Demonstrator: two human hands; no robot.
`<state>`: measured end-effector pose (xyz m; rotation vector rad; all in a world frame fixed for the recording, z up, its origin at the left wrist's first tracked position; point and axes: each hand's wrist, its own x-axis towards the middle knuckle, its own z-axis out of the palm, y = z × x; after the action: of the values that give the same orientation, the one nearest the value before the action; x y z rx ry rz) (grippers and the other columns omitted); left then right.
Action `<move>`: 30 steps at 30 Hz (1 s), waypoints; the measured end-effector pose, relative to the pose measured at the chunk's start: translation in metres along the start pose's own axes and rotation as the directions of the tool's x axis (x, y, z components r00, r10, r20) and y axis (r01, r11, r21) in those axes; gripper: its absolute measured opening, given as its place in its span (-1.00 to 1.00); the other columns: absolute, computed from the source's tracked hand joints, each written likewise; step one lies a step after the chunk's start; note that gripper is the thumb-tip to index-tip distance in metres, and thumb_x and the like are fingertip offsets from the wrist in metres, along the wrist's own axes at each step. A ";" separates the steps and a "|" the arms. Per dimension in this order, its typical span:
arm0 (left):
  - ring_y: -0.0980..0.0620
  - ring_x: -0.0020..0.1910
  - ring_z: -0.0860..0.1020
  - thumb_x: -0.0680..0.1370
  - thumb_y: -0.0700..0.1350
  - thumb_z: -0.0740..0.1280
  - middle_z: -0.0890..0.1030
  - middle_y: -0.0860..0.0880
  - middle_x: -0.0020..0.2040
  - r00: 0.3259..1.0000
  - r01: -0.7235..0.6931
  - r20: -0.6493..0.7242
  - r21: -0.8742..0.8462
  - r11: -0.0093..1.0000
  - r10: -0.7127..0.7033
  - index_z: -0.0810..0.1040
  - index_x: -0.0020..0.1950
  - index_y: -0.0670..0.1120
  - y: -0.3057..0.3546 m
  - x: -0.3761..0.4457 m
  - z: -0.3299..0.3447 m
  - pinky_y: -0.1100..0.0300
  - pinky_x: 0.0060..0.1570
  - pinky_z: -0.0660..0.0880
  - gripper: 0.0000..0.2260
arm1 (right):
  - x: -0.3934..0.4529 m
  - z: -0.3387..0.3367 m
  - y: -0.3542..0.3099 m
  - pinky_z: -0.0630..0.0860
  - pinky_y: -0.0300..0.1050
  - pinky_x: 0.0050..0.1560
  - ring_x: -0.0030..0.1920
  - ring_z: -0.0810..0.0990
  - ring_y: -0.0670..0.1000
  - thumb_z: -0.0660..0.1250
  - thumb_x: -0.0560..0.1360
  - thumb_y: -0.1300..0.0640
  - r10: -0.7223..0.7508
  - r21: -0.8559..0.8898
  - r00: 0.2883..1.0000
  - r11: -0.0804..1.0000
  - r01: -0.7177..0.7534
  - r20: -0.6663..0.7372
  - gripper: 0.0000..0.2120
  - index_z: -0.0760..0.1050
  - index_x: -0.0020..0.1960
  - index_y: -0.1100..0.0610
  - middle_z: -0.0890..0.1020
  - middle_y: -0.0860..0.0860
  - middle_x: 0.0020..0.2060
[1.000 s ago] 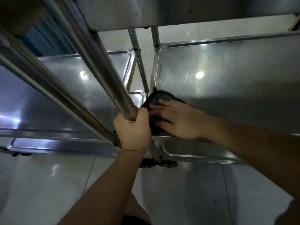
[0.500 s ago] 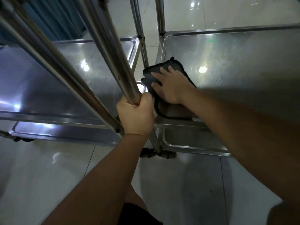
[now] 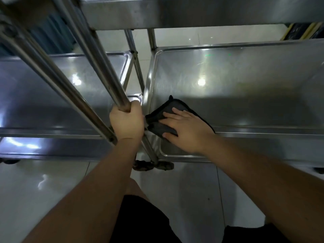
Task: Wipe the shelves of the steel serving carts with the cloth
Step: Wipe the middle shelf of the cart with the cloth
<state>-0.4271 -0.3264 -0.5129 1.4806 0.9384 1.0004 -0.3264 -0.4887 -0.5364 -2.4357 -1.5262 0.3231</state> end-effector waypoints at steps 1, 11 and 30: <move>0.08 -0.46 0.59 0.35 0.10 0.31 0.62 -0.09 -0.40 1.000 0.009 -0.005 0.032 0.999 -0.008 0.57 -0.17 -0.25 0.002 -0.001 -0.001 0.26 -0.46 0.48 -0.61 | -0.005 0.000 0.005 -0.05 -0.04 0.62 0.65 0.01 -0.02 0.08 0.64 -0.30 0.012 -0.002 1.000 1.000 -0.012 -0.012 -0.45 0.22 0.60 -0.20 0.18 -0.17 0.63; 0.00 -0.05 0.44 0.47 -0.08 0.41 0.37 0.05 0.02 0.953 -0.304 0.110 0.340 0.890 0.283 0.34 0.07 0.11 -0.053 -0.095 -0.032 -0.07 -0.01 0.48 -0.70 | -0.090 -0.019 0.090 0.04 -0.05 0.62 0.64 0.07 -0.08 -0.01 0.58 -0.38 0.141 0.007 0.986 0.990 -0.141 -0.082 -0.40 0.30 0.56 -0.22 0.25 -0.22 0.59; -0.01 0.70 -0.23 0.68 0.26 0.05 -0.13 -0.05 0.74 0.361 -0.903 0.923 0.309 0.299 0.137 -0.11 0.74 -0.06 -0.021 -0.207 0.155 0.03 0.63 -0.31 -0.26 | -0.227 -0.050 0.228 0.15 0.05 0.59 0.62 0.17 -0.03 0.00 0.59 -0.38 0.300 -0.024 0.933 0.950 -0.311 -0.201 -0.41 0.39 0.51 -0.17 0.34 -0.17 0.56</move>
<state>-0.3522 -0.5685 -0.5676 2.9575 0.0093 0.1469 -0.2141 -0.7941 -0.5511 -2.6589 -1.0896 0.0931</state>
